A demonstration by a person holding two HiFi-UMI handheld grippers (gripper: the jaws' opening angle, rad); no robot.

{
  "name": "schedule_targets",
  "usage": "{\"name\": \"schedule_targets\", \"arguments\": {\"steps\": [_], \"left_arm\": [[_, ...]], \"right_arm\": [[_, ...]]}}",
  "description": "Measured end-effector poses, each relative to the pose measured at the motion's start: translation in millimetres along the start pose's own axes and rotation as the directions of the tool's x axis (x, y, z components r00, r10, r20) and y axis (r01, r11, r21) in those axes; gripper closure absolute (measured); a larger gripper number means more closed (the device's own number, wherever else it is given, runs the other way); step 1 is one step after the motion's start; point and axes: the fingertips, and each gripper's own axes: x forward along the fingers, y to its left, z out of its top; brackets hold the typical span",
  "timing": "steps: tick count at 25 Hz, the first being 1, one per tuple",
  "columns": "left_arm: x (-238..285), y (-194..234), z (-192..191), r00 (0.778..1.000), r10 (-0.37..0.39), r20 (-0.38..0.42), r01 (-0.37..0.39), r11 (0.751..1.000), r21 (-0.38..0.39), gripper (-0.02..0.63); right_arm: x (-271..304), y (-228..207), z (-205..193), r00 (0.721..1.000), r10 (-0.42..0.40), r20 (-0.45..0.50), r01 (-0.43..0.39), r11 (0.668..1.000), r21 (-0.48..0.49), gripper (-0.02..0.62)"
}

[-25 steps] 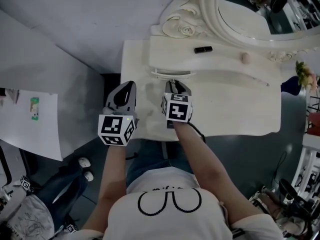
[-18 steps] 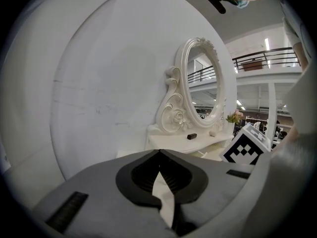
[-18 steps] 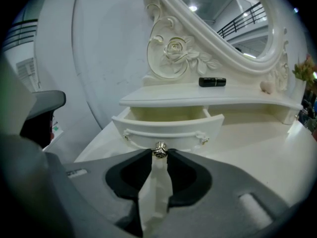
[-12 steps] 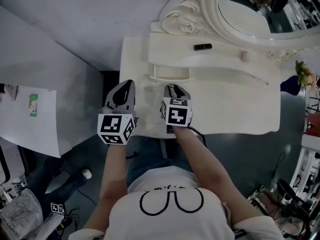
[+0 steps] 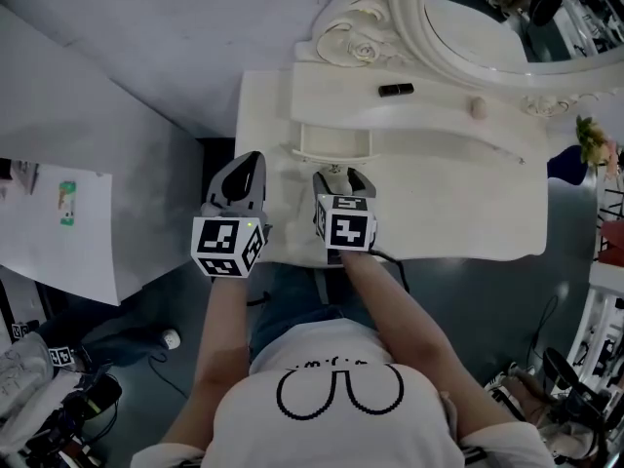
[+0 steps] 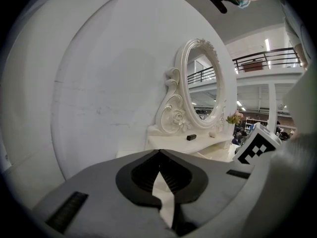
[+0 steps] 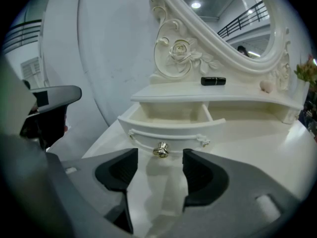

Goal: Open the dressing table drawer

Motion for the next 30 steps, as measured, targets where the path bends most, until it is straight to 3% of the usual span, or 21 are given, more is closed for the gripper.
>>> {"name": "schedule_targets", "arguments": {"steps": [6, 14, 21, 26, 29, 30], "left_arm": [[3, -5, 16, 0.999, -0.003, 0.033, 0.003, 1.0, 0.014, 0.607], [5, -16, 45, 0.996, -0.008, 0.092, 0.004, 0.999, 0.046, 0.607], [4, -24, 76, 0.987, -0.015, 0.161, 0.001, 0.996, 0.085, 0.607], [0, -30, 107, 0.973, -0.018, 0.228, -0.014, 0.99, 0.137, 0.607], [-3, -34, 126, 0.963, -0.023, 0.269, -0.024, 0.985, 0.171, 0.607], [-4, -35, 133, 0.959, -0.025, 0.283, -0.028, 0.983, 0.183, 0.607]], "right_arm": [[-25, -7, 27, 0.996, 0.012, 0.084, -0.01, 1.0, -0.023, 0.23], [-71, -25, 78, 0.969, 0.029, 0.246, -0.006, 0.996, -0.093, 0.23], [-116, -41, 137, 0.906, 0.031, 0.422, 0.028, 0.991, -0.132, 0.244], [-153, -40, 174, 0.834, 0.085, 0.545, 0.053, 0.971, -0.232, 0.4], [-175, -38, 193, 0.784, 0.123, 0.609, 0.062, 0.96, -0.274, 0.58], [-182, -37, 198, 0.772, 0.142, 0.62, 0.06, 0.954, -0.293, 0.597]]}}
